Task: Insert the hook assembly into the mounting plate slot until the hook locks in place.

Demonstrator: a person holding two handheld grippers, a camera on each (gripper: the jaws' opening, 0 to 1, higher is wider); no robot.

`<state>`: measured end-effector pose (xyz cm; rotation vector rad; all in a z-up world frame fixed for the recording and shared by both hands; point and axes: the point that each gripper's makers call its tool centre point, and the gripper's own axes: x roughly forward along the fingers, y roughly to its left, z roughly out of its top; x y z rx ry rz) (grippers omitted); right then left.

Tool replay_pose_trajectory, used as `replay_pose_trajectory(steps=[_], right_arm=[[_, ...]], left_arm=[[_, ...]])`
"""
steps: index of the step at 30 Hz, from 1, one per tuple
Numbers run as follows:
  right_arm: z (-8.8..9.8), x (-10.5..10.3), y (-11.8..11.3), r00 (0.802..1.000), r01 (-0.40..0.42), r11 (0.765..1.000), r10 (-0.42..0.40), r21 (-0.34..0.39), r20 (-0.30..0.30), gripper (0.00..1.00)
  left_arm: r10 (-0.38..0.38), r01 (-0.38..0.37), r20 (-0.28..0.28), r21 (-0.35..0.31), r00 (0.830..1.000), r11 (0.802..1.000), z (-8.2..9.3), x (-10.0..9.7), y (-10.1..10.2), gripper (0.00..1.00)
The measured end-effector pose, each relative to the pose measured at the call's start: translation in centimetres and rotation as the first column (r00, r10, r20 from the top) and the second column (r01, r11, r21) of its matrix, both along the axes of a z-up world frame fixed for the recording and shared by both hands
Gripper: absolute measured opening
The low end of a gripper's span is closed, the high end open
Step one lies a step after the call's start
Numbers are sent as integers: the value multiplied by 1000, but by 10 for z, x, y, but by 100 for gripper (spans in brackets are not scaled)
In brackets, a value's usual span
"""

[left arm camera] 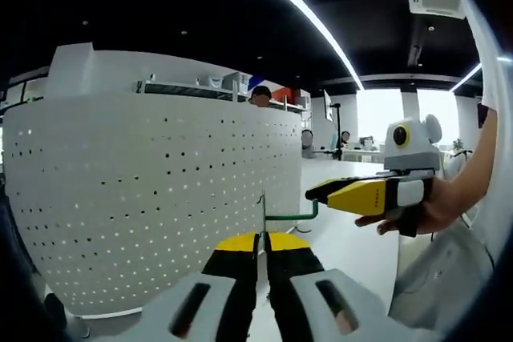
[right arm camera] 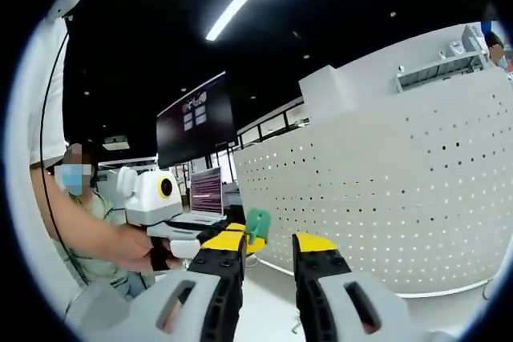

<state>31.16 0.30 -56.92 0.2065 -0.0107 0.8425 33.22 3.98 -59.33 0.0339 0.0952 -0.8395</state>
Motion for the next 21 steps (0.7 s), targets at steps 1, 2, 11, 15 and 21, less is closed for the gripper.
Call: replay_pose_trajectory(steps=[1,2,11,15,21], right_arm=[[1,0,1,1000,-1,1000,1,0,1,20],[1,0,1,1000,0,1000,0,1,1,20],[3,5,8,1000,-3,1000,3,0,6,13],[4,7,8,1000,7,1000,-7,12,0,12],[2,10,7,1000,18,1000,-18,11,-3,9]], left_arm=[[-7,7,-2,-3,1000,1000,0,-1,-3,3],[-10,10,-1,-1,1000,1000,0,-2,-4,3],[-25,25,-1,-26,1000,999,5,-3,-15,3],[-22,22,-2,-52,1000,998,9,-2,-17,3],[-30,30,-3,-66,1000,997,12,-4,-22,3]])
